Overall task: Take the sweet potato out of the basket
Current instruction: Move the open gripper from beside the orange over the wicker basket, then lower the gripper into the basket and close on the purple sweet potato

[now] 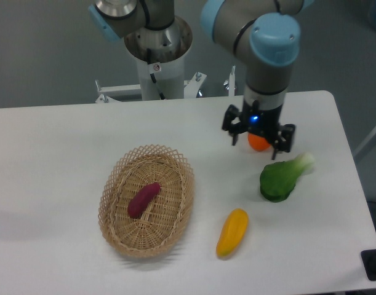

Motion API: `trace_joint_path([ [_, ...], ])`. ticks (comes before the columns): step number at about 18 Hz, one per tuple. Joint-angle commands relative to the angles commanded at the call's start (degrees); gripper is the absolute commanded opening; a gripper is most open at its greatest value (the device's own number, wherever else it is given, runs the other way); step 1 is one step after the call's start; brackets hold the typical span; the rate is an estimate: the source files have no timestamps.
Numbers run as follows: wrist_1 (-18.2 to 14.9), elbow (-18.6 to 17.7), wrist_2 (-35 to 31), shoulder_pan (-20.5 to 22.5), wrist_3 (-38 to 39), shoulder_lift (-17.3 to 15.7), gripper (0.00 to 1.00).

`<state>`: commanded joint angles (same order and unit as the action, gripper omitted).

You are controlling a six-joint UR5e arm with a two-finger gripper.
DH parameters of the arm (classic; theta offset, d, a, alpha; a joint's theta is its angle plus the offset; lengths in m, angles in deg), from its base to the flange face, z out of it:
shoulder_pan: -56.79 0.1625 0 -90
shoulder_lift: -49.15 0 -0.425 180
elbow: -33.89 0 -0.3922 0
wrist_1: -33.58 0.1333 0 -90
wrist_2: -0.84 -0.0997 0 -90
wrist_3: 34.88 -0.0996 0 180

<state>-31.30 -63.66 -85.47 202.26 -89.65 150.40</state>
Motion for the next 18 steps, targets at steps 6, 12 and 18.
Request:
trace_joint_path([
  [6,11.8,-9.4,0.0,-6.3,2.4,0.7,1.00],
  [12,14.5,-9.6,-0.1,-14.1,11.7,3.7,1.00],
  [18,19.1,-9.2,-0.7,-18.8,17.9,7.7,1.00],
])
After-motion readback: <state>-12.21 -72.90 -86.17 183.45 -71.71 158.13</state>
